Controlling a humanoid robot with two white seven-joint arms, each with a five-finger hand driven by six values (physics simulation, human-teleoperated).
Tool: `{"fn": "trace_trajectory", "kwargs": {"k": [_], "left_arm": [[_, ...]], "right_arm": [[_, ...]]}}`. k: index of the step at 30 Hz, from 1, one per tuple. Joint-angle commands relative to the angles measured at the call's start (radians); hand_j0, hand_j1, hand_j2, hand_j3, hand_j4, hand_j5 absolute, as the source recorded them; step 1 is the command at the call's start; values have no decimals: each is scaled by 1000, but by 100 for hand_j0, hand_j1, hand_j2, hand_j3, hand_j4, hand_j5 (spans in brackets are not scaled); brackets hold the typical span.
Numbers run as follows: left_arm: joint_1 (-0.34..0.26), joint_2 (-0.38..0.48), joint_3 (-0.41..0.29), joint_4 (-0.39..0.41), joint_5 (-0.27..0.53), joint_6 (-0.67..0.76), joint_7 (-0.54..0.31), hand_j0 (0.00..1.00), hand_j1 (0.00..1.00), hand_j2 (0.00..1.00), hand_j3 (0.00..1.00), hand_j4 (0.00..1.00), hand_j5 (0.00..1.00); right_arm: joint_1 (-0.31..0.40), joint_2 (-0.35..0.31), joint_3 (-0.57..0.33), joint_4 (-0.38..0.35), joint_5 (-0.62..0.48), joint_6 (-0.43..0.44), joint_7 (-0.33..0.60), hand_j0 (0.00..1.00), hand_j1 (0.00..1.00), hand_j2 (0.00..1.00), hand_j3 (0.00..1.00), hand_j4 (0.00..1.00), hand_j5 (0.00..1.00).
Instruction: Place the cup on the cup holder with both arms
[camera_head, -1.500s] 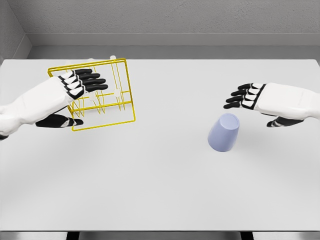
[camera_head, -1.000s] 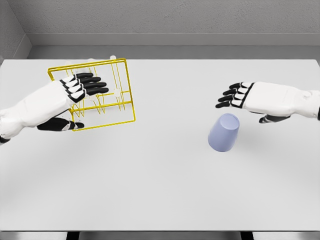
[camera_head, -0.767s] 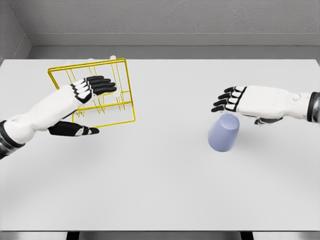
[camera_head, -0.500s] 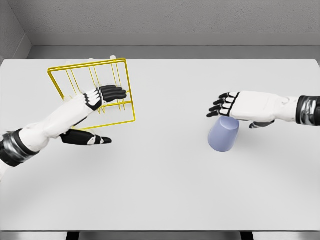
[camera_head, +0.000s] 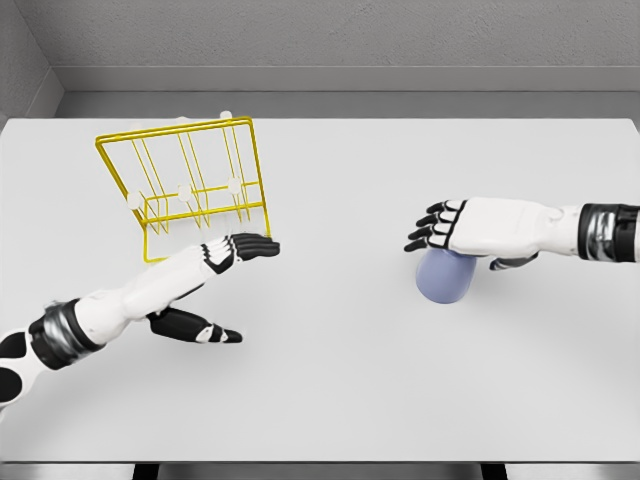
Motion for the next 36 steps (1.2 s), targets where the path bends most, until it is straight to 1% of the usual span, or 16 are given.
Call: {"fn": "trace_trajectory", "kwargs": {"k": [1,4,5,6,9,13,16,19,20,21,25,26,29,30,33,36], "left_arm": [[0,51,-70,4,78,0,0,100,100,100,100,100,100],[-5,92,-79,-4,105,0,0,100,100,100,100,100,100],[-6,96,-80,-7,107,0,0,100,100,100,100,100,100],[-9,100,-82,-10,136,0,0,100,100,100,100,100,100],[-31,143,-87,-17,205,0,-6,100,100,100,100,100,100],[-49,157,-122,-19,208,0,-6,100,100,100,100,100,100],[-57,145,-142,-19,355,0,-32,100,100,100,100,100,100],[-61,154,-174,-19,418,0,-89,100,100,100,100,100,100],[-63,161,-186,-19,432,0,-103,100,100,100,100,100,100],[-63,172,-189,-19,438,0,-112,100,100,100,100,100,100],[-69,171,-197,-19,525,0,-175,100,100,100,100,100,100],[-72,171,-197,-19,565,0,-202,100,100,100,100,100,100],[-94,171,-197,-19,639,0,-228,100,100,100,100,100,100],[-109,171,-197,-19,680,33,-242,100,100,100,100,100,100],[-124,171,-197,-19,694,125,-261,100,100,100,100,100,100],[-133,174,-195,-17,710,142,-267,100,100,100,100,100,100]], "right_arm": [[0,0,8,-9,-4,2,1,100,100,100,100,100,100],[0,0,8,-9,-3,2,-1,97,97,97,97,97,97],[0,0,8,-9,-1,2,-1,91,91,91,91,91,91],[0,0,10,-9,8,2,-2,87,87,87,87,87,87],[0,0,11,-9,11,2,-2,87,87,87,87,87,87],[0,0,23,-11,11,2,-1,83,83,83,83,83,83],[0,2,28,-9,25,2,-1,79,79,79,79,79,79],[0,0,28,-9,28,2,-1,75,75,75,75,75,75],[0,0,28,-9,42,2,-1,69,69,69,69,69,69],[0,0,28,-9,46,2,-1,67,67,67,67,67,67],[0,2,28,-9,48,2,-1,65,65,65,65,65,65],[0,0,28,-9,48,2,-1,65,65,65,65,65,65],[-2,0,26,-9,48,2,-1,64,64,64,64,64,64],[-2,0,25,-9,46,2,-1,64,64,64,64,64,64],[-15,-1,20,-11,39,2,-1,63,63,63,63,63,63],[-20,-3,17,-38,39,2,1,63,63,63,63,63,63]]}}
